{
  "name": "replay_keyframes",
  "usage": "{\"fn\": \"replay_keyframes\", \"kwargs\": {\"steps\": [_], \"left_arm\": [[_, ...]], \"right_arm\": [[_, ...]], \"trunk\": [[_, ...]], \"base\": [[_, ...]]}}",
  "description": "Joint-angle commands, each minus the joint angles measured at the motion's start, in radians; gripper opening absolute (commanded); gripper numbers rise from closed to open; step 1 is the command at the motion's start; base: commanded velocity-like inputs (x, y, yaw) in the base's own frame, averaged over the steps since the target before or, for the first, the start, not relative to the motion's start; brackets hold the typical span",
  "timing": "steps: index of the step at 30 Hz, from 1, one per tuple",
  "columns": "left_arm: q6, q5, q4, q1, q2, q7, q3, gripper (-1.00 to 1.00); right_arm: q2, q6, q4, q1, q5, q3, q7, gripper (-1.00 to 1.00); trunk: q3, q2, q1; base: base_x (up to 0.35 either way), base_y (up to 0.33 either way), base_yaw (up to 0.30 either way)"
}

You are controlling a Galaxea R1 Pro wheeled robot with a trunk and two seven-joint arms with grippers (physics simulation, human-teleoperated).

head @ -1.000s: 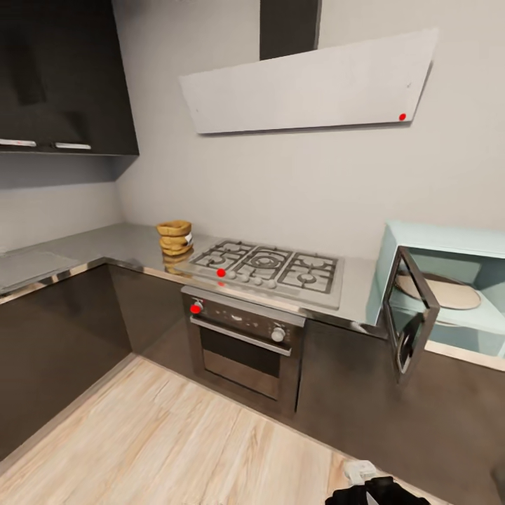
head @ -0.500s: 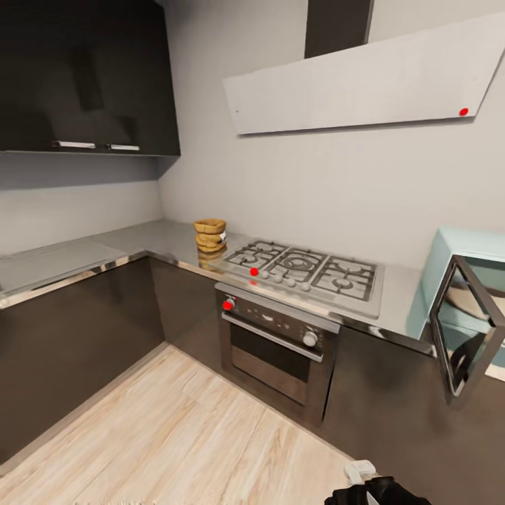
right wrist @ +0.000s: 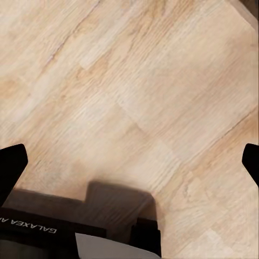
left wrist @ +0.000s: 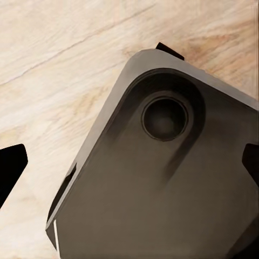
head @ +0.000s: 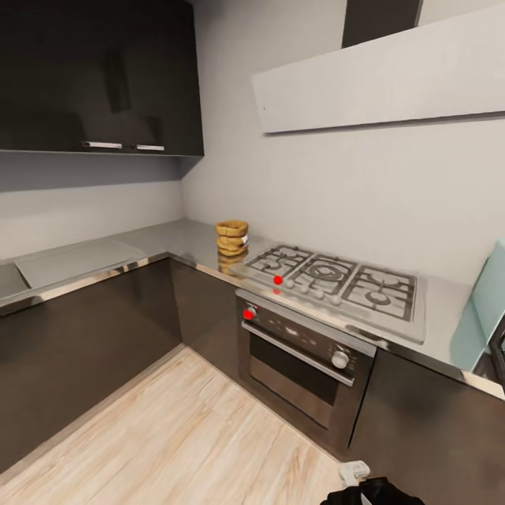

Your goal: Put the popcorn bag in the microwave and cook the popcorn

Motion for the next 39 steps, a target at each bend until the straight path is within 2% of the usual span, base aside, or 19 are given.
{"fn": "replay_keyframes", "kwargs": {"steps": [1, 6, 8, 9, 11, 13, 14, 17, 19, 20, 22, 23, 26, 28, 29, 30, 31, 34, 39], "left_arm": [[-0.001, -0.004, -0.001, 0.0, 0.0, 0.001, 0.008, 1.0], [0.0, -0.004, -0.001, 0.0, 0.0, -0.001, 0.007, 1.0], [0.004, -0.004, -0.001, 0.0, 0.0, -0.001, 0.007, 1.0], [0.005, -0.004, -0.001, 0.0, 0.0, -0.001, 0.007, 1.0], [0.007, -0.004, -0.001, 0.0, 0.0, -0.001, 0.007, 1.0], [0.008, -0.004, -0.001, 0.0, 0.0, -0.001, 0.007, 1.0], [0.008, -0.004, -0.001, 0.0, 0.0, -0.001, 0.007, 1.0], [0.008, -0.004, -0.001, 0.0, 0.0, -0.001, 0.006, 1.0], [0.008, -0.004, -0.001, 0.0, 0.0, -0.001, 0.006, 1.0], [0.008, -0.004, -0.002, 0.0, 0.0, -0.001, 0.006, 1.0], [0.008, -0.004, -0.002, 0.0, -0.001, -0.001, 0.006, 1.0], [0.008, -0.004, -0.002, 0.0, -0.002, -0.001, 0.006, 1.0], [0.008, -0.004, -0.001, 0.0, -0.001, -0.001, 0.006, 1.0], [0.008, -0.004, -0.001, 0.0, -0.002, -0.001, 0.006, 1.0], [0.008, -0.004, -0.001, 0.0, -0.002, -0.001, 0.006, 1.0], [0.008, -0.005, -0.002, 0.0, -0.002, -0.001, 0.006, 1.0], [0.008, -0.006, -0.002, 0.0, -0.002, -0.001, 0.006, 1.0], [0.009, -0.009, -0.002, 0.0, -0.002, -0.001, 0.006, 1.0], [0.008, -0.01, -0.002, 0.0, -0.002, -0.001, 0.005, 1.0]], "right_arm": [[0.001, 0.005, -0.002, 0.0, 0.016, -0.009, 0.007, 1.0], [0.005, 0.006, -0.002, 0.0, 0.026, -0.007, 0.014, 1.0], [0.018, 0.011, -0.003, 0.0, 0.063, 0.002, 0.028, 1.0], [0.037, 0.013, -0.005, 0.0, 0.08, 0.01, 0.041, 1.0], [0.128, 0.016, -0.017, -0.001, 0.111, 0.039, 0.12, 1.0], [0.2, 0.026, -0.067, -0.001, 0.119, 0.055, 0.209, 1.0], [0.201, 0.042, -0.114, -0.002, 0.12, 0.059, 0.239, 1.0], [0.201, 0.244, -0.425, -0.002, 0.116, 0.12, 0.375, 1.0], [0.201, 0.456, -0.727, -0.002, 0.103, 0.202, 0.539, 1.0], [0.201, 0.527, -0.826, -0.002, 0.092, 0.227, 0.583, 1.0], [0.201, 0.735, -1.09, -0.015, 0.039, 0.297, 0.649, 1.0], [0.201, 0.792, -1.164, -0.027, 0.015, 0.319, 0.658, 1.0], [0.201, 0.799, -1.298, -0.131, -0.046, 0.363, 0.667, 1.0], [0.201, 0.799, -1.326, -0.276, -0.064, 0.373, 0.665, 1.0], [0.201, 0.799, -1.302, -0.393, -0.067, 0.376, 0.65, 1.0], [0.201, 0.799, -1.242, -0.532, -0.068, 0.375, 0.599, 1.0], [0.201, 0.799, -1.2, -0.602, -0.067, 0.373, 0.531, 1.0], [0.201, 0.799, -1.211, -0.667, -0.07, 0.355, 0.328, 1.0], [0.201, 0.799, -1.231, -0.676, -0.072, 0.34, 0.276, 1.0]], "trunk": [[-0.001, 0.0, 0.001], [-0.001, 0.0, 0.001], [-0.001, 0.0, 0.001], [-0.001, 0.0, 0.001], [-0.001, 0.0, 0.001], [-0.001, 0.0, 0.001], [-0.001, 0.0, 0.001], [-0.001, 0.0, 0.001], [-0.001, 0.0, 0.001], [-0.001, 0.0, 0.001], [-0.001, 0.0, 0.001], [-0.001, 0.0, 0.001], [-0.001, 0.0, 0.001], [-0.001, 0.0, 0.001], [-0.001, 0.0, 0.001], [-0.001, 0.0, 0.001], [-0.001, 0.0, 0.001], [-0.001, 0.0, 0.001], [-0.001, 0.0, 0.001]], "base": [[0.323, 0.112, 0.002], [0.324, 0.156, 0.0], [0.324, 0.163, 0.0], [0.324, 0.163, 0.0], [0.324, 0.164, 0.0], [0.324, 0.164, 0.0], [0.324, 0.164, 0.0], [0.324, 0.163, 0.0], [0.324, 0.163, 0.0], [0.324, 0.163, 0.0], [0.324, 0.162, 0.0], [0.324, 0.162, 0.0], [0.324, 0.161, 0.0], [0.324, 0.159, 0.0], [0.324, 0.159, 0.0], [0.324, 0.159, 0.0], [0.324, 0.159, 0.0], [0.324, 0.158, 0.0], [0.324, 0.158, 0.0]]}}
